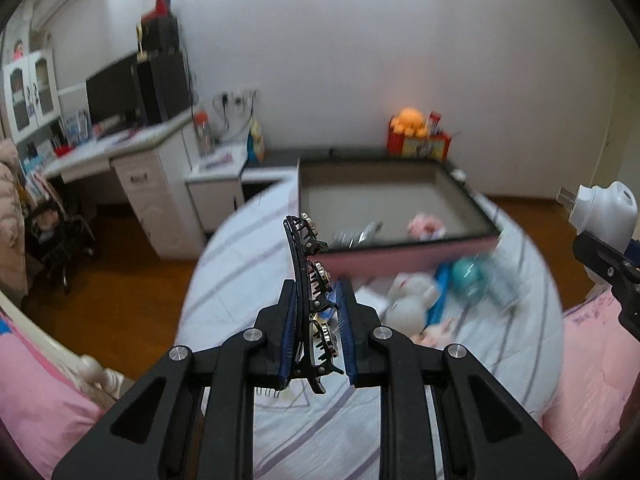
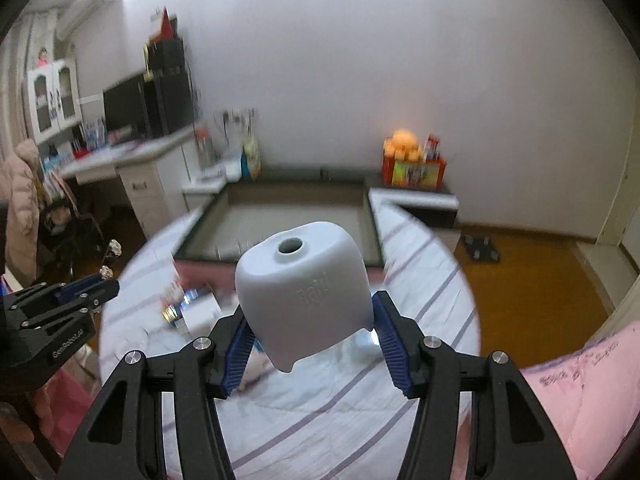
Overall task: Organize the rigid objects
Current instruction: 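Lift the hair clip with the left tool while the right tool carries the adapter over the box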
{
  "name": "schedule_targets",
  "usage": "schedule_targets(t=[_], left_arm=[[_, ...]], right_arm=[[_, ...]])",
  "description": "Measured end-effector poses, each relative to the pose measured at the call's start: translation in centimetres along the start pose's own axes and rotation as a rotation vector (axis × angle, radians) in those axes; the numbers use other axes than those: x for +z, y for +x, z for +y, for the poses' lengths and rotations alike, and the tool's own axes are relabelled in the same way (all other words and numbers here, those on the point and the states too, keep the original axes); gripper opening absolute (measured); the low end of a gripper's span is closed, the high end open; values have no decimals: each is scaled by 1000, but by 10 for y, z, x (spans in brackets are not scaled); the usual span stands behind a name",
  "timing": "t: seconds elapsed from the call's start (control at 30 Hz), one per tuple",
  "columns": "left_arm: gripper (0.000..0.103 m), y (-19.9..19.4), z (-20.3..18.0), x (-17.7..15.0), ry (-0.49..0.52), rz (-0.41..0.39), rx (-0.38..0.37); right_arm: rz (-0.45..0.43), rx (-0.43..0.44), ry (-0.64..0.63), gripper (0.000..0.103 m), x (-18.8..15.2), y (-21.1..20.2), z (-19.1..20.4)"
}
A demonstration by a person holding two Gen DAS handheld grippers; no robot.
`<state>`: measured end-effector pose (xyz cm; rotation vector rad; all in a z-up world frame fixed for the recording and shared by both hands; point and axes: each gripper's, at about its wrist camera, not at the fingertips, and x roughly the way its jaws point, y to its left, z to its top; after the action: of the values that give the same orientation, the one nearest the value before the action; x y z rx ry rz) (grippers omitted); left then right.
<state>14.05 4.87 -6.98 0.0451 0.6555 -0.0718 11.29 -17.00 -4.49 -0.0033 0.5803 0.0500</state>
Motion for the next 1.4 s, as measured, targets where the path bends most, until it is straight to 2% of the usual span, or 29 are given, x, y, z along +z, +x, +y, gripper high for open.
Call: schedule_targets(t=[0.17, 0.37, 0.63, 0.83, 0.97, 1.17, 1.3, 1.4], left_arm=[[20, -43, -7, 17, 12, -119, -10], [20, -81, -10, 25, 22, -233, -25], [20, -103, -12, 27, 24, -303, -37], [20, -104, -13, 28, 23, -308, -34], [20, -98, -13, 34, 21, -311, -25], [20, -76, -13, 67, 26, -330, -21], [20, -42, -17, 105, 36, -324, -28], [20, -3, -21, 135, 49, -280, -38]], right_arm=[[-132, -15, 2, 58, 13, -47, 1], [-247, -15, 8, 58, 15, -86, 6], [-314, -34, 3, 58, 16, -106, 12], [-306, -41, 12, 58, 14, -104, 4], [-300, -27, 15, 58, 17, -98, 1], [-314, -21, 3, 58, 40, -79, -1], [-328, -1, -20, 58, 69, -53, 1], [-312, -18, -37, 58, 91, -23, 2]])
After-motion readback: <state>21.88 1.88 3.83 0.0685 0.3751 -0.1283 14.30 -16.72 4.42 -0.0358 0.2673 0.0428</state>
